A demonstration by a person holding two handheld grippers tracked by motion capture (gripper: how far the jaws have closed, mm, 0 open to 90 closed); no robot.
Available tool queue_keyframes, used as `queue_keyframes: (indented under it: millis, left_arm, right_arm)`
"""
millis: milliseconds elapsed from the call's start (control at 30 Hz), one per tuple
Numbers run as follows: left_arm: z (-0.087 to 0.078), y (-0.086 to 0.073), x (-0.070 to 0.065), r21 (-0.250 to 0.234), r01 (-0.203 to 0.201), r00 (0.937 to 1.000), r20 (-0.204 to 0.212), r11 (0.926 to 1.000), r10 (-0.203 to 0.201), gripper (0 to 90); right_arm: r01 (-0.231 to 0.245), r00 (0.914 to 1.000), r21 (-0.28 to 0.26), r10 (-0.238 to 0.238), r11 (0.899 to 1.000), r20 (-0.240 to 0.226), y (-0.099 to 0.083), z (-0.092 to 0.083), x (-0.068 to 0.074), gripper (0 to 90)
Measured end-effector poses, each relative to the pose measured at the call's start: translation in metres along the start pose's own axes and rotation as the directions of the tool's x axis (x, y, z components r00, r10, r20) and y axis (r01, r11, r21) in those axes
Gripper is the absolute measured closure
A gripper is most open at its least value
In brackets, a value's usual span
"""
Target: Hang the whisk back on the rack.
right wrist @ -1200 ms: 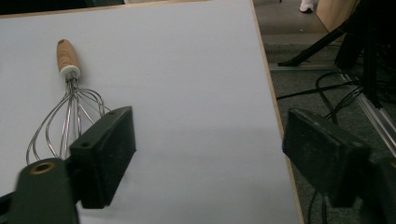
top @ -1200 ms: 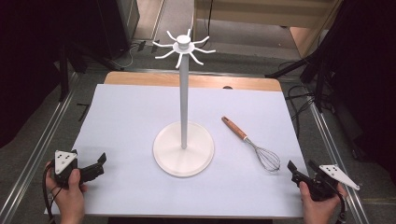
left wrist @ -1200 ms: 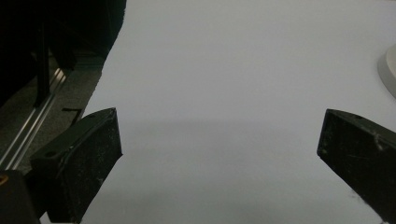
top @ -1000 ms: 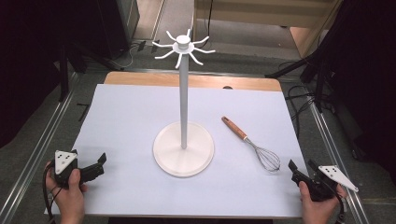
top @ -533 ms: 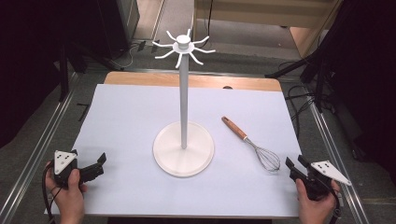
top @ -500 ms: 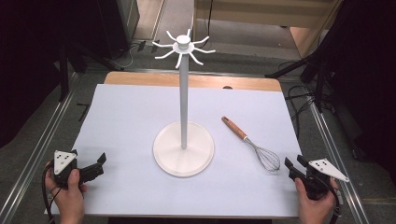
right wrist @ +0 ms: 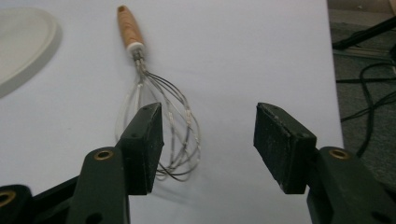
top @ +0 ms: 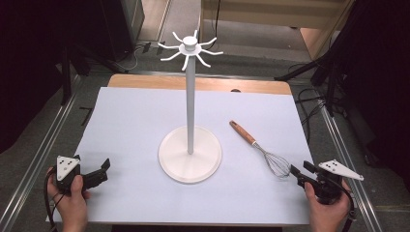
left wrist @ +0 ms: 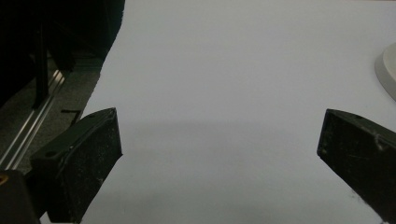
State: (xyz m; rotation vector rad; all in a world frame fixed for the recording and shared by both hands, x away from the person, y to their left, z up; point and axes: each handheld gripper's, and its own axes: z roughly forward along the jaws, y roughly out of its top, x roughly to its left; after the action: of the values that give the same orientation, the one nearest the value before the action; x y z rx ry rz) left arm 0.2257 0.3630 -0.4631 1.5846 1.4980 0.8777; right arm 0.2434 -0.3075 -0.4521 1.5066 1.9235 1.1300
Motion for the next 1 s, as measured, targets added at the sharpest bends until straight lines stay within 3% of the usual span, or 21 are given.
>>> queue_keyframes:
  millis: [67, 233, 500, 533, 667, 1000]
  left_arm:
    - [0.0, 0.0, 0.0, 0.001, -0.001, 1.0, -0.003, 1.0, 0.001, 0.3]
    - [0.0, 0.0, -0.002, 0.0, -0.02, 0.9998, -0.008, 0.9998, 0.02, 0.3]
    - [0.0, 0.0, -0.003, -0.002, -0.025, 0.9996, -0.013, 0.9997, 0.025, 0.3]
    - [0.0, 0.0, -0.003, -0.003, -0.025, 0.9996, -0.013, 0.9997, 0.025, 0.3]
    - [0.0, 0.0, -0.003, -0.004, -0.026, 0.9996, -0.012, 0.9997, 0.026, 0.3]
    - [0.0, 0.0, -0.003, -0.001, -0.025, 0.9996, -0.01, 0.9997, 0.025, 0.3]
  right_arm:
    - [0.004, 0.9999, 0.001, -0.004, 1.0, -0.016, 0.005, -0.001, 0.004, 44.2]
    - [0.067, 0.9976, 0.057, -0.066, 0.996, -0.023, 0.02, 0.004, 0.015, 43.2]
    - [0.087, 0.9959, 0.118, -0.083, 0.989, -0.037, 0.037, 0.017, 0.02, 42.2]
    - [0.098, 0.994, 0.147, -0.09, 0.984, -0.062, 0.042, 0.02, 0.021, 43.3]
    - [0.128, 0.991, 0.187, -0.119, 0.974, -0.062, 0.053, 0.025, 0.026, 43.7]
    - [0.187, 0.9818, 0.246, -0.173, 0.951, -0.078, 0.072, 0.039, 0.036, 43.5]
